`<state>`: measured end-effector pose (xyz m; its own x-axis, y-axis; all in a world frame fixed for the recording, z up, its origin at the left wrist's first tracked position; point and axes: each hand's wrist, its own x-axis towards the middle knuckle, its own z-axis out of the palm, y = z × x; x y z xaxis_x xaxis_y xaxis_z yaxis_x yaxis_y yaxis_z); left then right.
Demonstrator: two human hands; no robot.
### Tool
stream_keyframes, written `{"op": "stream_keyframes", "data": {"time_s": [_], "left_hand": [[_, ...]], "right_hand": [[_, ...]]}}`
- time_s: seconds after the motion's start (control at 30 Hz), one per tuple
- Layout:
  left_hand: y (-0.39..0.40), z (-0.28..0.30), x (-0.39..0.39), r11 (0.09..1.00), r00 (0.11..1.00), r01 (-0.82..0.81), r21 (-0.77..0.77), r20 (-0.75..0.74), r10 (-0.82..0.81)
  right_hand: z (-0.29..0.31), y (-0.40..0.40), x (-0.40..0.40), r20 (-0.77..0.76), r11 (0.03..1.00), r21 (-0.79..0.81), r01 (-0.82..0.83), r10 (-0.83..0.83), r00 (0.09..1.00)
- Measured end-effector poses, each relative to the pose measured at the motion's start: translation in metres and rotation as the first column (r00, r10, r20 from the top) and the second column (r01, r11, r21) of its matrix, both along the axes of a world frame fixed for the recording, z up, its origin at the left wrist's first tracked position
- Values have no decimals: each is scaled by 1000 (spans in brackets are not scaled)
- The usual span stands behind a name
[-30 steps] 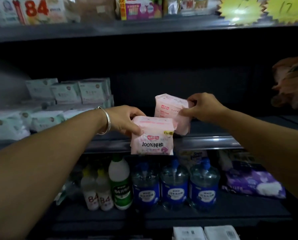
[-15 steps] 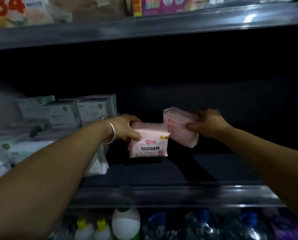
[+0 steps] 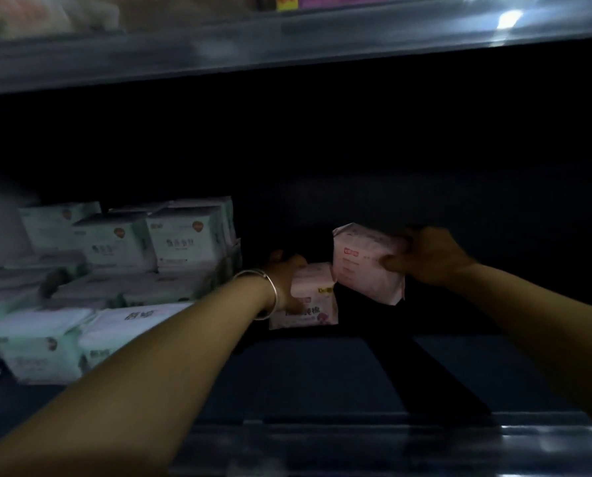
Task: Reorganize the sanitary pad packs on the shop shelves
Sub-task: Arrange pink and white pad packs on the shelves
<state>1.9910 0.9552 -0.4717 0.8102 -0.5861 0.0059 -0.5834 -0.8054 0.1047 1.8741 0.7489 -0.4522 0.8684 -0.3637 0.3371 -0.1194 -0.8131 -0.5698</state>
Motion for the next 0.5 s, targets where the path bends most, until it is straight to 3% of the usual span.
{"op": "stream_keyframes", "data": {"time_s": [0.1, 0.23, 0.5], "left_hand": [[-2, -12, 3, 997, 994, -9, -74, 112, 18], [-6, -18, 7, 997, 953, -71, 6, 297, 66], [-37, -29, 38, 986, 931, -103, -132, 336, 142]], "right_hand": [[0, 0, -7, -12, 1000, 2, -11, 11, 1000], [-3, 0, -12, -61, 1000, 1, 9, -9, 998], [-4, 0, 5, 10, 998, -17, -63, 63, 998]]}}
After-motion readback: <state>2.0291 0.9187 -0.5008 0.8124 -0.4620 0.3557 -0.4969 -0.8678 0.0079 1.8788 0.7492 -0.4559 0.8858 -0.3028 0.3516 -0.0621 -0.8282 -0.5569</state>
